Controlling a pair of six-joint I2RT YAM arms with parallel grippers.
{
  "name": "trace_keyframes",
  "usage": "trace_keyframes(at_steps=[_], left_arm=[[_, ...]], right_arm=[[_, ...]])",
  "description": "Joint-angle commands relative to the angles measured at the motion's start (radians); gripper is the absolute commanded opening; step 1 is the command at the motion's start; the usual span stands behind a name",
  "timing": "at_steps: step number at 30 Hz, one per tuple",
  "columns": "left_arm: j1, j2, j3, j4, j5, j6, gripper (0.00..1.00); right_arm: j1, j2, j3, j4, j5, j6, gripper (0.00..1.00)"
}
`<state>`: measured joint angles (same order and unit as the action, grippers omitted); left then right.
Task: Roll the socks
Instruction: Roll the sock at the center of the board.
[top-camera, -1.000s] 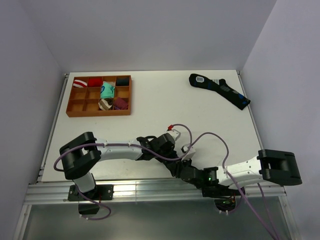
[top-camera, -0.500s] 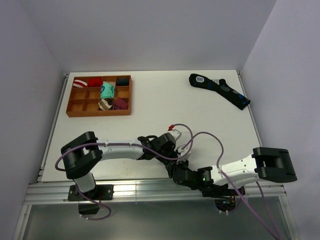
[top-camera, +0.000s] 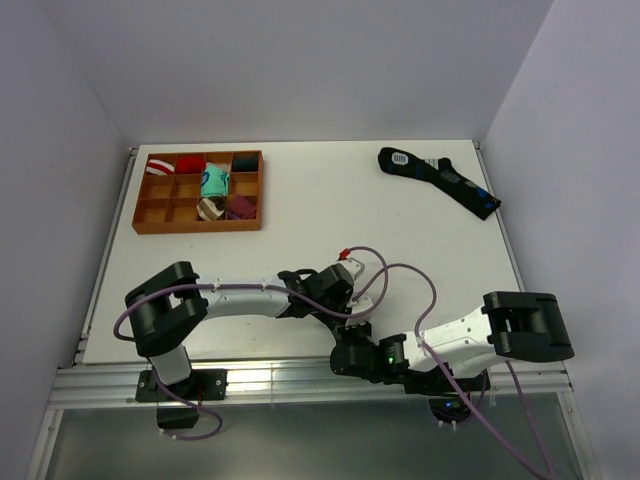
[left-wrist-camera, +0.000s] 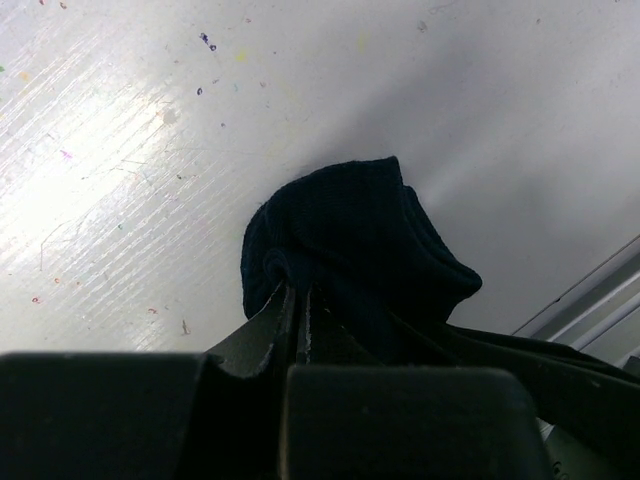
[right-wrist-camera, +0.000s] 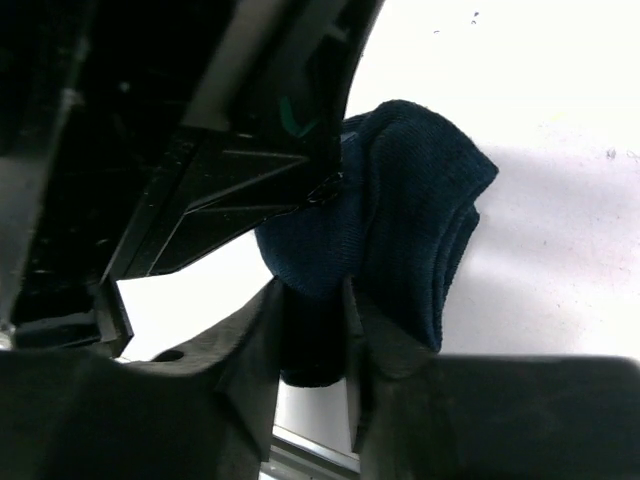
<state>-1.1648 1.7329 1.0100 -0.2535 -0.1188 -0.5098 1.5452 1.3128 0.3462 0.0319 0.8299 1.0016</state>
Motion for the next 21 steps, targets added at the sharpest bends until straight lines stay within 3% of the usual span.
trace_keyframes(at_steps=[1,5,12,21], left_arm=[[-0.001,0.028,0.015,-0.033,0.047,-0.013,0.02],[0.017,0.014,0.009,-0.029,0.059,-0.039,0.08],[0.071,-0.058,-0.037,0.017,0.024,-0.131,0.29],[0.122,-0.219,-0.178,0.126,-0.085,-0.243,0.38]], right_arm=[[0.009,0.023,-0.006,-0.064,-0.041,0.091,0.3],[0.007,-0.007,-0.047,-0.05,-0.058,0.127,0.26],[-0.01,-0.121,-0.154,0.019,-0.126,0.187,0.24],[-0.097,-0.32,-0.3,0.215,-0.332,0.128,0.25]])
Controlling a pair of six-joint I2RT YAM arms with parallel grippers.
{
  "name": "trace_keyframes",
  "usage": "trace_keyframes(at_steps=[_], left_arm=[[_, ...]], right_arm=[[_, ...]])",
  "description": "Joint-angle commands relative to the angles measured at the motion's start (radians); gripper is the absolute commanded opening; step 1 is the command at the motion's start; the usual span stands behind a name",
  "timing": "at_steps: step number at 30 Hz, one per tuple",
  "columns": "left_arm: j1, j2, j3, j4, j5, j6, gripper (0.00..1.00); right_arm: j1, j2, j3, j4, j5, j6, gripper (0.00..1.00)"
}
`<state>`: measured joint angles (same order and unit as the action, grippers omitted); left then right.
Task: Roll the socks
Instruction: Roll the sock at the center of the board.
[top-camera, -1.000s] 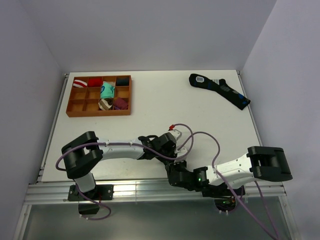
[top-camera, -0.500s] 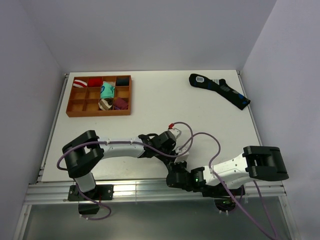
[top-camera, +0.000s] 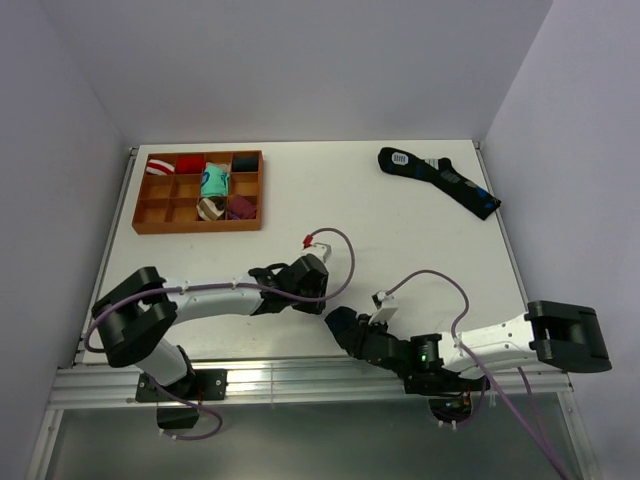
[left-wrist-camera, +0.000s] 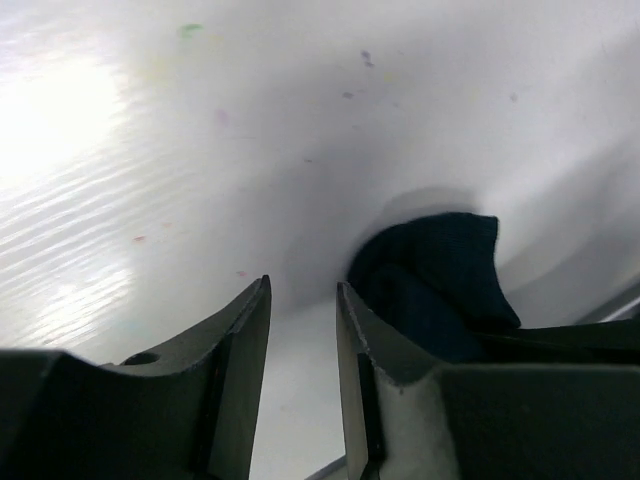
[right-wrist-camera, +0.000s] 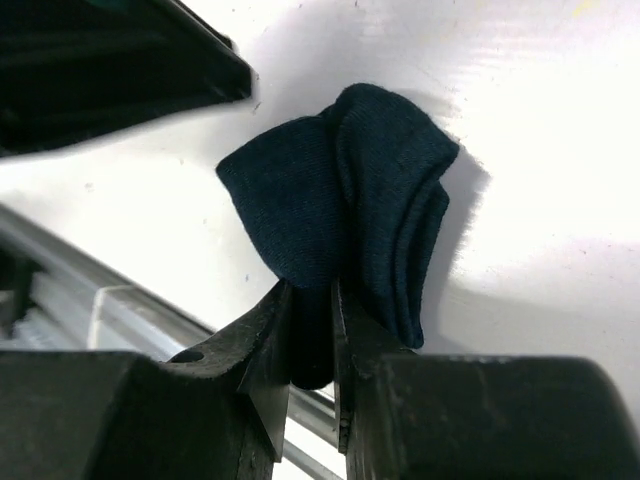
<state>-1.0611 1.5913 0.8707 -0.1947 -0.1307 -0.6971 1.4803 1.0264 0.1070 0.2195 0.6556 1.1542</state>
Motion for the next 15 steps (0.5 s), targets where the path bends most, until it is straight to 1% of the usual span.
trace_keyframes(at_steps=[1,2,4,5,7,8,11,15], left_arm=[[0.019,-0.094,-0.056,0.087,-0.078,-0.062,0.39],[0.021,-0.125,-0.082,0.113,-0.084,-0.067,0.39],[0.021,-0.148,-0.104,0.141,-0.083,-0.064,0.39],[0.021,-0.165,-0.122,0.167,-0.08,-0.065,0.39],[0.021,-0.182,-0.147,0.214,-0.063,-0.056,0.39],[0.021,-0.198,-0.174,0.265,-0.038,-0.053,0.39],[0.015,-0.228,-0.228,0.337,-0.011,-0.039,0.39],[0.006,-0.222,-0.279,0.448,0.039,-0.031,0.4]], right_arm=[[-0.073,-0.072,-0.076,0.05,-0.19,-0.034,0.25],[-0.101,-0.087,-0.096,0.076,-0.23,-0.054,0.24],[-0.146,-0.123,-0.08,0.051,-0.275,-0.068,0.24],[-0.15,-0.13,-0.069,0.016,-0.281,-0.071,0.24],[-0.156,-0.131,-0.04,-0.003,-0.316,-0.073,0.25],[-0.172,-0.127,-0.033,-0.028,-0.327,-0.061,0.25],[-0.218,-0.101,-0.026,-0.037,-0.385,-0.013,0.24],[-0.248,-0.078,-0.026,-0.074,-0.402,0.071,0.24]])
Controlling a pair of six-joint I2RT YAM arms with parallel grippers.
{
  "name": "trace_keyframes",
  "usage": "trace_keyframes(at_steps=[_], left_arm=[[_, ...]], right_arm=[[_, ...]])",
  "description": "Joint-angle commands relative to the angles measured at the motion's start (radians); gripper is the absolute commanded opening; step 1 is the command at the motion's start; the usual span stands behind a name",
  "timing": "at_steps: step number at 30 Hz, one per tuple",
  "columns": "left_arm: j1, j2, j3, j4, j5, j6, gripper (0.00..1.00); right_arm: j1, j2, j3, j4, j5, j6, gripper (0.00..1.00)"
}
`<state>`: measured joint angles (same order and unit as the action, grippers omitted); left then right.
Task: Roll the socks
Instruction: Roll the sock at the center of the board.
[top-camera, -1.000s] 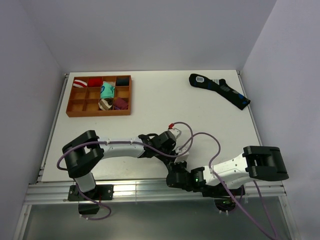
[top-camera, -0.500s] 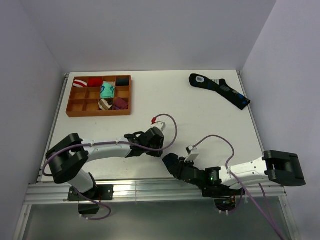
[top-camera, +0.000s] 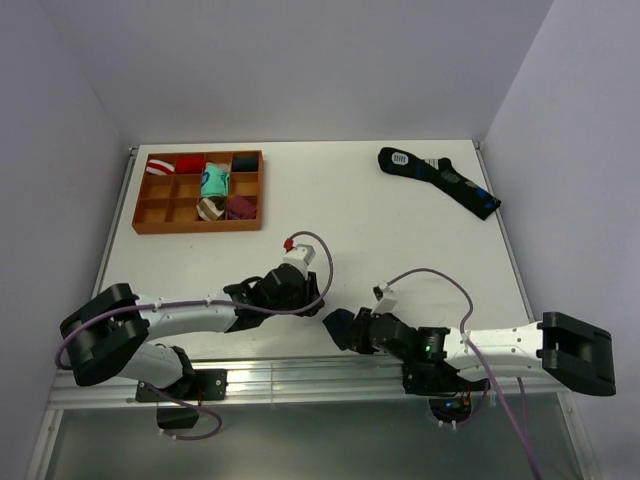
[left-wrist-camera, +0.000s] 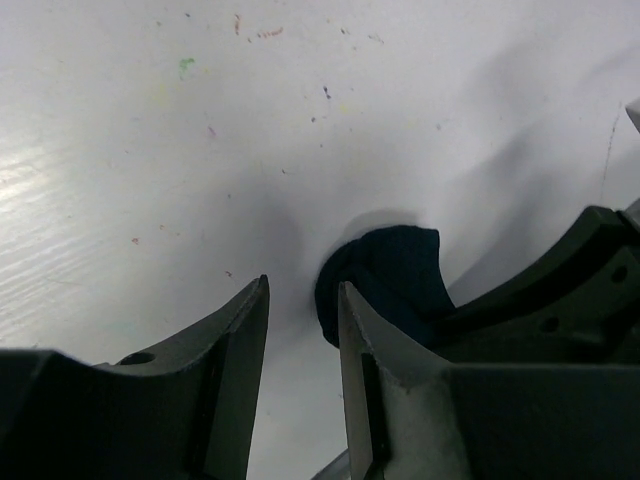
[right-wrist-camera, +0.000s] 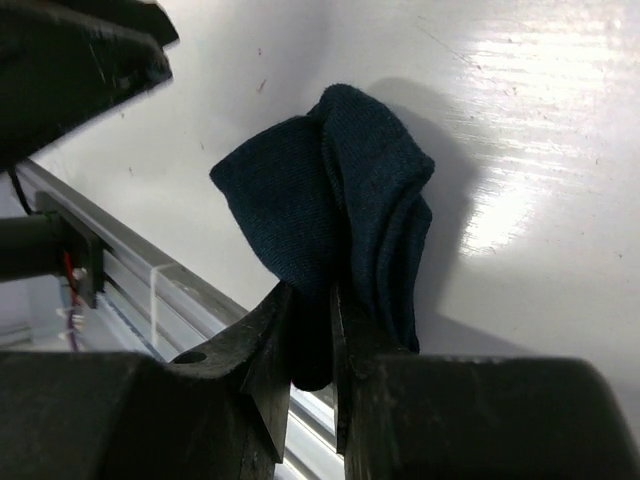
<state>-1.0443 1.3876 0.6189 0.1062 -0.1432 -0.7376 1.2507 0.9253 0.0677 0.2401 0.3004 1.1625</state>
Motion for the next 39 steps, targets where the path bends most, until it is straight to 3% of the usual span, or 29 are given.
trace_keyframes(at_steps=[1,14,22,33,39], left_arm=[[-0.019,-0.015,-0.036,0.164,0.054,0.009,0.4],[-0.092,0.039,-0.153,0.398,0.044,0.052,0.45],[-0.105,0.035,-0.182,0.392,-0.038,0.066,0.46],[-0.128,0.053,-0.216,0.481,-0.032,0.053,0.48],[-0.129,0.103,-0.159,0.446,-0.036,0.087,0.48]], right_arm=[[-0.023,0.024,0.012,-0.102,-0.049,0.084,0.24],[-0.076,0.073,-0.009,-0.096,-0.093,0.135,0.23],[-0.085,0.053,-0.029,-0.105,-0.098,0.141,0.22],[-0.086,0.061,-0.048,-0.091,-0.104,0.154,0.22],[-0.086,0.037,-0.054,-0.111,-0.098,0.155,0.22]])
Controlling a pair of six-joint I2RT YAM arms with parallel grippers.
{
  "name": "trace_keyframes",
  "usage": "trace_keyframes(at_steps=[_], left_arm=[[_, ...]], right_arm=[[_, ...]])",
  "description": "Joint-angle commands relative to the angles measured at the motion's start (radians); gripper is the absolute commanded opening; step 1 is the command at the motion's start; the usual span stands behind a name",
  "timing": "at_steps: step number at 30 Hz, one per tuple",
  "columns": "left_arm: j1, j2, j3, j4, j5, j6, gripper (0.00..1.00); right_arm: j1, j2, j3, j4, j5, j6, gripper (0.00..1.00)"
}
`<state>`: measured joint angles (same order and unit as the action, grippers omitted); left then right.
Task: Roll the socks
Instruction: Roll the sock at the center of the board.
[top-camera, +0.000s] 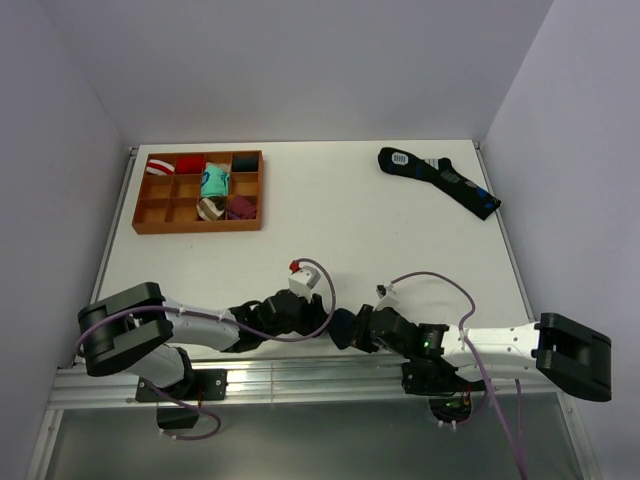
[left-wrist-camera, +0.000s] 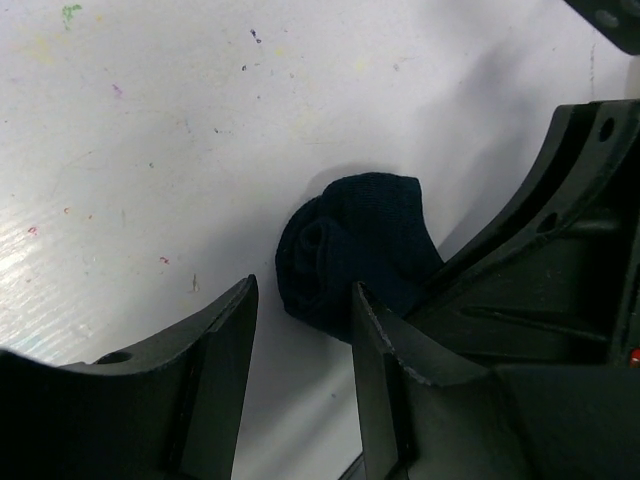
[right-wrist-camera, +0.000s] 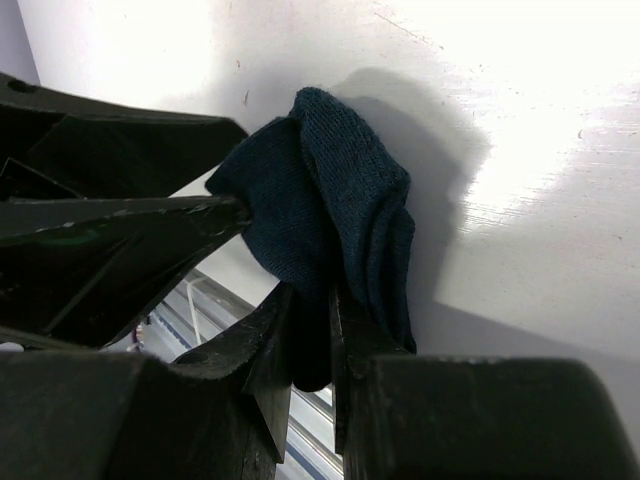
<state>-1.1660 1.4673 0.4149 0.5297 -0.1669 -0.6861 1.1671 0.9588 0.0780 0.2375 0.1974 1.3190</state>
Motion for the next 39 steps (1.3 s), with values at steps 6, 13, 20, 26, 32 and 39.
trace_keyframes(at_steps=[6,13,20,26,32,39], left_arm=[[-0.008,0.051,0.082,0.001,-0.022,0.046,0.47],[-0.006,0.1,0.137,-0.06,-0.034,0.057,0.46],[-0.009,0.145,0.197,-0.164,-0.048,0.056,0.31],[-0.015,0.177,0.274,-0.331,-0.068,0.059,0.12],[-0.023,0.211,0.364,-0.51,-0.112,0.071,0.05],[-0.032,0.228,0.429,-0.658,-0.161,0.068,0.02]], right_arm=[[-0.004,-0.014,-0.064,-0.13,0.01,-0.006,0.22],[-0.004,-0.009,-0.061,-0.148,0.014,-0.009,0.22],[-0.004,-0.002,-0.038,-0.201,0.034,-0.021,0.26],[-0.004,0.015,0.005,-0.23,0.071,-0.049,0.43],[0.002,-0.021,0.066,-0.314,0.135,-0.096,0.49],[0.0,-0.149,0.08,-0.389,0.203,-0.132,0.51]])
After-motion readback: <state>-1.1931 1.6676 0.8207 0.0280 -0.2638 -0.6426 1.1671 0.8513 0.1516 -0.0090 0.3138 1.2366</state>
